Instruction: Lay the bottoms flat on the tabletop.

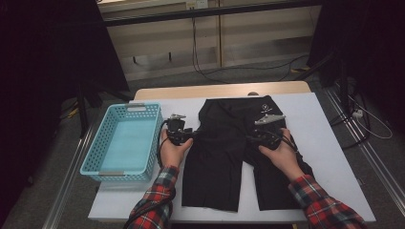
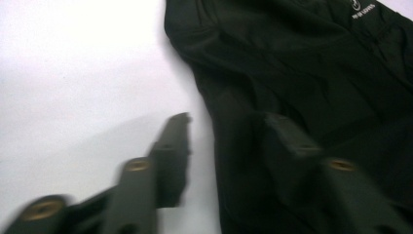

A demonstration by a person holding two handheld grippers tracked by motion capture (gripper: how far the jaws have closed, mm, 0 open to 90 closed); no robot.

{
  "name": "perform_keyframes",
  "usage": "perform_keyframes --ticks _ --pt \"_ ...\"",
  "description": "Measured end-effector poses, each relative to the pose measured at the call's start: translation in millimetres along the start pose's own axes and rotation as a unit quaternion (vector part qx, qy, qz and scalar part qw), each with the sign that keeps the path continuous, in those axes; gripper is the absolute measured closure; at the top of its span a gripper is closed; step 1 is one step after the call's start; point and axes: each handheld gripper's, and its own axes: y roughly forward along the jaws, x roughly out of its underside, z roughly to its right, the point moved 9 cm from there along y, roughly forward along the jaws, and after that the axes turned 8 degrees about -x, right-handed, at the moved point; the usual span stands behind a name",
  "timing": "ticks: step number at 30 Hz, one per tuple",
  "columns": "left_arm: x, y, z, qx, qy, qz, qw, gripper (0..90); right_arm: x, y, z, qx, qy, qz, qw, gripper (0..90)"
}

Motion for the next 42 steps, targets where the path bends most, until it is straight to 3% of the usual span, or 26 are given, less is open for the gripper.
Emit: perform_keyframes --ticks 3,4,7,12,13,16,18,19,20,23,27,29,31,33,34,35,36,39,42 --pt "1.9 -1.5 0.6 0.004 0.005 0.000 1.0000 40.1 -0.6 -11.3 -1.2 -0.012 0.008 0.013 0.9998 46.3" --pt "4.4 -6.2 0.6 0.001 0.022 -0.004 0.9997 38.6 -0.7 -14.7 -2.2 -0.013 0.006 0.015 0.9998 42.6" --pt "6.7 -15.0 2.8 0.005 0.038 -0.002 0.9992 38.9 1.2 -22.2 -8.9 -0.025 0.002 0.018 0.9995 39.0" --pt "15.6 -13.1 13.6 0.023 0.055 -0.015 0.9981 52.3 8.2 -25.9 -10.2 -0.022 -0.004 0.014 0.9996 34.7" --pt "17.8 -11.4 13.8 0.024 0.054 -0.024 0.9980 60.1 9.3 -26.2 -9.4 -0.021 -0.001 0.013 0.9997 33.9" --pt "21.6 -5.7 11.8 0.022 0.054 -0.036 0.9976 83.6 11.9 -27.2 -9.5 -0.020 0.001 0.013 0.9997 33.6" --pt "21.0 -5.6 10.0 0.019 0.056 -0.041 0.9974 88.1 13.0 -28.5 -9.2 -0.018 0.001 0.015 0.9997 33.6" --pt "19.3 -7.1 6.0 0.001 0.057 -0.042 0.9975 88.6 13.6 -29.0 -8.9 -0.019 0.002 0.015 0.9997 33.6" --pt "15.2 -9.6 1.9 -0.011 0.050 -0.032 0.9982 88.8 14.2 -29.5 -8.2 -0.019 0.003 0.016 0.9997 33.6" --pt "10.2 -17.7 -11.9 -0.016 0.020 -0.020 0.9995 87.7 17.8 -30.2 -5.8 -0.017 0.006 0.011 0.9998 33.6" --pt "18.0 -20.6 -18.8 -0.027 0.019 -0.033 0.9989 82.5 22.2 -33.5 0.8 -0.008 0.007 0.010 0.9999 33.6" --pt "19.6 -22.0 -18.7 -0.018 0.010 -0.033 0.9993 88.6 25.5 -38.2 7.5 0.005 0.008 0.008 0.9999 33.6" --pt "18.6 -23.9 -19.1 -0.024 0.012 -0.023 0.9994 83.5 29.6 -44.3 15.9 0.016 0.014 0.010 0.9997 33.6" --pt "19.1 -27.3 -12.1 -0.009 0.015 -0.021 0.9996 71.4 34.7 -52.0 25.4 0.031 0.019 0.008 0.9993 34.4" --pt "20.9 -29.4 -9.6 -0.009 0.033 -0.023 0.9991 68.8 37.6 -55.8 30.0 0.038 0.024 0.006 0.9990 34.4" --pt "20.9 -29.4 -9.6 -0.009 0.033 -0.023 0.9991 63.3 40.8 -59.6 34.7 0.042 0.031 0.007 0.9986 34.5" --pt "26.2 -31.6 -5.8 -0.011 0.050 -0.032 0.9982 59.6 44.3 -63.0 40.0 0.051 0.036 0.007 0.9980 34.7" --pt "32.7 -33.1 -5.7 -0.018 0.055 -0.043 0.9974 55.6 54.5 -68.9 53.3 0.069 0.048 0.003 0.9965 34.7" --pt "39.9 -32.9 -8.0 -0.026 0.060 -0.045 0.9969 63.3 58.1 -70.8 56.6 0.073 0.056 0.002 0.9958 35.2"
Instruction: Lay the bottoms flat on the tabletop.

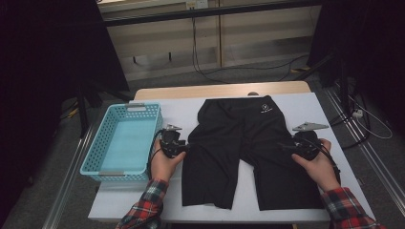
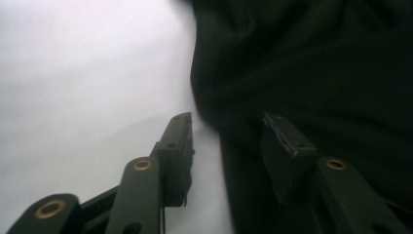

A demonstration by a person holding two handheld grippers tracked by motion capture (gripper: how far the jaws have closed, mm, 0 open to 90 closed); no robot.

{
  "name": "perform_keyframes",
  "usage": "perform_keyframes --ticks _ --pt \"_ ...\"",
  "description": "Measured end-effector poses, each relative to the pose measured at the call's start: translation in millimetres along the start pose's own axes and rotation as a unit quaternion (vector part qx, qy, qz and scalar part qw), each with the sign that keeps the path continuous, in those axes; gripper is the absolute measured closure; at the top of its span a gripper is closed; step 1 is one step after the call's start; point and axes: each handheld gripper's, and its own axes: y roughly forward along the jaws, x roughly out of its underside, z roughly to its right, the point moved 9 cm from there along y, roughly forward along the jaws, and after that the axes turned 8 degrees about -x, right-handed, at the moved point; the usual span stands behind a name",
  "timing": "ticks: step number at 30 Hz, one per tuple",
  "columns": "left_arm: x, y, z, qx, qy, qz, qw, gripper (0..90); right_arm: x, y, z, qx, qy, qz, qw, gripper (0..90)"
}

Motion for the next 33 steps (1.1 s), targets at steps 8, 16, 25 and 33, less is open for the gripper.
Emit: perform_keyframes --ticks 8,16,25,33 --pt "9.7 -10.8 10.4 0.035 -0.010 -0.040 0.9985 90.0 8.9 -2.6 27.4 0.031 0.034 -0.011 0.9989 43.6" --pt "9.7 -15.1 10.3 0.034 -0.005 -0.036 0.9988 90.0 21.5 -4.5 23.6 0.012 0.033 -0.020 0.9992 65.5" --pt "6.2 -13.9 12.9 0.039 0.000 -0.028 0.9989 90.0 11.7 -0.7 38.0 0.024 0.016 -0.013 0.9995 90.0" --pt "4.3 -12.4 13.8 0.039 0.017 -0.013 0.9990 89.2 13.9 -5.1 41.7 0.029 0.022 -0.008 0.9993 61.8"
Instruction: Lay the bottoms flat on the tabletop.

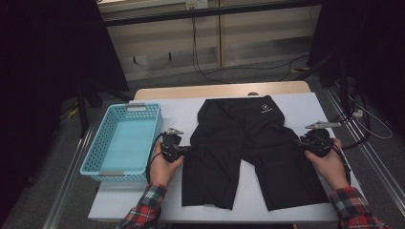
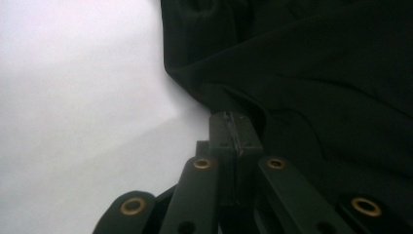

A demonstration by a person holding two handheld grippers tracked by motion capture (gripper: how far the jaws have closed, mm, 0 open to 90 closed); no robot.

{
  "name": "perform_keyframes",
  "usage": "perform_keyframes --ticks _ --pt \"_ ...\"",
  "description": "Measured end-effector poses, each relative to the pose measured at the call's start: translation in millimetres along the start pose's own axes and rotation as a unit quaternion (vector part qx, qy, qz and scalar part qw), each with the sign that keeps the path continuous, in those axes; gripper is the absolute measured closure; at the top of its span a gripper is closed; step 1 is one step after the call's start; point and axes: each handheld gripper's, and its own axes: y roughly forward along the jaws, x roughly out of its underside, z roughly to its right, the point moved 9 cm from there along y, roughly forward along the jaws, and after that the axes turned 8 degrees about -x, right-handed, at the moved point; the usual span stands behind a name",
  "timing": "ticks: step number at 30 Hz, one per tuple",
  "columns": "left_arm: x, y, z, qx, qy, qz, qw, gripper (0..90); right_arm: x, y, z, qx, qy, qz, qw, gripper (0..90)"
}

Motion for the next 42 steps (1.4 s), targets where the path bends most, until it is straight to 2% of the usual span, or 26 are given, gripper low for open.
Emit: perform_keyframes --ticks 1,2,4,5,6,7,8,10,12,13,14,16,19,20,25,27,28,29,30,31,33,35,37,40,41,42 --pt "-0.2 -1.0 0.4 0.005 -0.007 0.002 1.0000 89.1 1.0 -5.3 -0.9 -0.001 0.008 0.005 1.0000 57.2" --pt "-0.4 -2.4 -0.7 0.004 -0.009 0.004 0.9999 89.2 3.2 -10.5 -2.2 -0.009 0.019 0.006 0.9998 56.7" --pt "-0.7 -5.5 -1.8 0.008 -0.012 0.008 0.9999 88.9 11.4 -20.9 -3.2 -0.007 0.023 -0.001 0.9997 56.8" --pt "-0.8 -6.8 -1.6 0.009 -0.013 0.010 0.9998 88.3 17.3 -25.6 -5.2 -0.015 0.029 -0.005 0.9994 56.9" --pt "-0.8 -6.8 -1.6 0.009 -0.013 0.010 0.9998 86.9 17.3 -25.6 -5.2 -0.015 0.029 -0.005 0.9994 56.9" --pt "-0.6 -7.5 -1.6 0.004 -0.009 0.012 0.9999 86.8 30.9 -34.2 -6.5 -0.020 0.039 -0.020 0.9989 59.4" --pt "-0.4 -7.7 -0.7 0.006 -0.009 0.012 0.9999 86.0 37.5 -37.3 -7.4 -0.023 0.039 -0.024 0.9987 61.8" --pt "-1.3 -7.1 0.2 0.002 -0.005 0.019 0.9998 80.4 46.1 -43.6 -10.3 -0.026 0.035 -0.017 0.9989 66.6" --pt "-3.2 -7.3 -0.6 -0.006 0.000 0.026 0.9996 68.8 51.9 -49.9 -14.9 -0.031 0.032 -0.023 0.9987 77.5" --pt "-4.3 -7.3 -0.8 -0.010 0.004 0.031 0.9995 62.1 54.8 -52.9 -17.9 -0.041 0.034 -0.029 0.9982 86.4" --pt "-6.1 -7.0 -0.3 -0.011 0.006 0.040 0.9991 57.4 57.7 -55.2 -21.2 -0.054 0.037 -0.031 0.9974 90.0" --pt "-8.3 -7.3 0.3 -0.011 0.005 0.047 0.9988 46.0 62.8 -61.0 -23.9 -0.054 0.036 -0.032 0.9974 90.0" --pt "-7.8 -6.4 1.9 -0.008 0.012 0.043 0.9990 42.5 71.2 -70.6 -25.0 -0.058 0.035 -0.038 0.9969 90.0" --pt "-7.9 -5.4 2.8 -0.006 0.010 0.043 0.9990 41.6 74.5 -74.4 -26.3 -0.060 0.044 -0.042 0.9963 90.0" --pt "-9.4 -5.2 6.0 -0.002 0.015 0.044 0.9989 40.3 85.2 -86.0 -26.2 -0.068 0.042 -0.039 0.9960 90.0" --pt "-9.6 -5.2 6.6 -0.001 0.013 0.044 0.9990 40.0 86.2 -88.2 -27.3 -0.073 0.044 -0.046 0.9953 90.0" --pt "-9.8 -4.9 7.2 0.000 0.011 0.043 0.9990 39.5 84.8 -87.7 -27.0 -0.071 0.037 -0.046 0.9957 90.0" --pt "-9.7 -4.5 7.1 -0.001 0.012 0.043 0.9990 39.0 83.0 -86.1 -26.3 -0.067 0.032 -0.046 0.9962 86.4" --pt "-9.5 -4.2 6.8 -0.001 0.014 0.042 0.9990 38.2 81.2 -84.2 -23.6 -0.056 0.027 -0.047 0.9970 74.6" --pt "-9.6 -3.9 6.7 -0.001 0.013 0.042 0.9990 37.4 78.9 -82.2 -20.9 -0.045 0.024 -0.048 0.9976 68.7" --pt "-9.8 -3.5 6.8 0.001 0.013 0.042 0.9990 35.0 70.0 -79.6 -20.7 -0.045 0.009 -0.035 0.9983 68.1" --pt "-9.6 -3.3 6.9 0.000 0.016 0.042 0.9990 33.2 60.0 -79.2 -25.3 -0.043 0.004 -0.023 0.9988 59.2" --pt "-9.5 -3.0 7.3 0.001 0.018 0.042 0.9990 32.4 51.2 -76.4 -38.5 -0.059 -0.004 -0.015 0.9981 58.0" --pt "-9.6 -2.8 7.7 0.001 0.016 0.043 0.9989 31.5 42.6 -63.8 -66.0 -0.086 -0.028 -0.012 0.9959 57.5" --pt "-9.7 -3.5 8.0 0.004 0.017 0.042 0.9989 31.5 42.6 -63.8 -66.0 -0.086 -0.028 -0.012 0.9959 57.5" --pt "-10.5 -4.5 8.6 0.005 0.015 0.045 0.9989 30.4 36.1 -55.4 -86.0 -0.115 -0.033 -0.008 0.9928 62.4"
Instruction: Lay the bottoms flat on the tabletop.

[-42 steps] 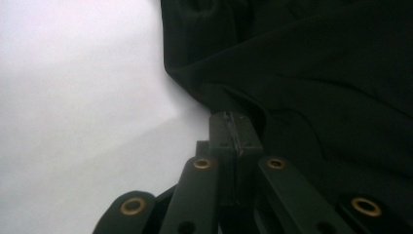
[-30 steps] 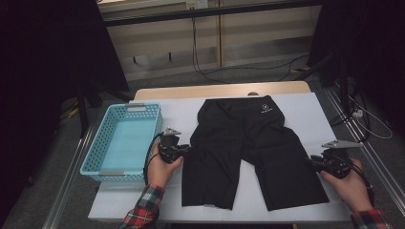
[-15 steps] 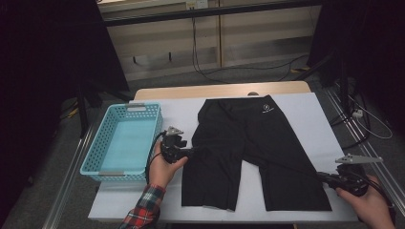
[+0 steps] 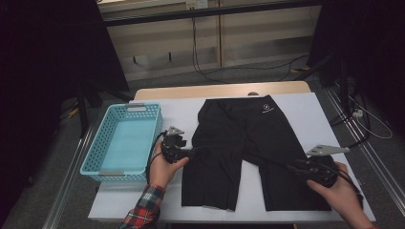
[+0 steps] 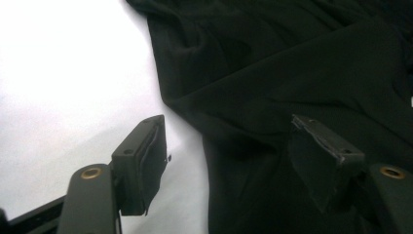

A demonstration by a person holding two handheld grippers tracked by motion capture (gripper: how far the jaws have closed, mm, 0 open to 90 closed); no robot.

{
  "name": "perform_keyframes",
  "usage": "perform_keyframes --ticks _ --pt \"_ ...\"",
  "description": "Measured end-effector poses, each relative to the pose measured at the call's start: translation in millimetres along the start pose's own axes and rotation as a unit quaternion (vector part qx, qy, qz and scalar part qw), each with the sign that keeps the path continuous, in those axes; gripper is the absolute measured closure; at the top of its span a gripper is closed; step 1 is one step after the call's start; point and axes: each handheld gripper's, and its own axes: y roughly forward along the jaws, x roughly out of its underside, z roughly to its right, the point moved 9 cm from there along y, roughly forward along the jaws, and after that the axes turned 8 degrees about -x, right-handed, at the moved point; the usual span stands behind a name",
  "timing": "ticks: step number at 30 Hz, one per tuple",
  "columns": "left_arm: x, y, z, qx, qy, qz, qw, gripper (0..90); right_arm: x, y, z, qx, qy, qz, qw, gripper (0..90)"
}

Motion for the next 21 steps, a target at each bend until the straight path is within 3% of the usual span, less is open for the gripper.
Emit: perform_keyframes --ticks 3,5,6,7,10,13,16,21 --pt "-1.6 -1.1 -0.2 -0.001 -0.002 0.003 1.0000 29.6 -14.6 15.8 -23.3 -0.050 -0.002 0.007 0.9987 67.1" --pt "-1.8 -1.1 0.2 0.000 -0.004 0.003 1.0000 29.0 -19.2 20.9 -28.9 -0.057 -0.006 0.010 0.9983 66.7" --pt "-1.7 -0.8 -0.2 0.000 -0.004 0.003 1.0000 29.0 -25.1 32.2 -39.8 -0.071 -0.021 0.006 0.9972 66.4" --pt "-1.7 -0.8 -0.2 0.000 -0.004 0.003 1.0000 28.9 -25.1 32.2 -39.8 -0.071 -0.021 0.006 0.9972 66.4" --pt "-0.6 0.0 -1.1 0.004 -0.005 0.001 1.0000 28.5 -26.9 54.5 -53.9 -0.073 -0.052 -0.019 0.9957 71.3" --pt "0.0 -0.9 -1.3 0.006 -0.005 0.000 1.0000 28.3 -23.1 64.7 -58.8 -0.077 -0.068 -0.043 0.9937 89.0" --pt "0.3 -1.4 -2.2 0.005 -0.005 0.000 1.0000 28.2 -17.4 67.6 -68.3 -0.095 -0.079 -0.059 0.9906 90.0" --pt "0.8 -1.2 -1.5 0.002 -0.006 -0.002 1.0000 28.1 -13.1 68.7 -88.1 -0.102 -0.099 -0.069 0.9875 90.0"
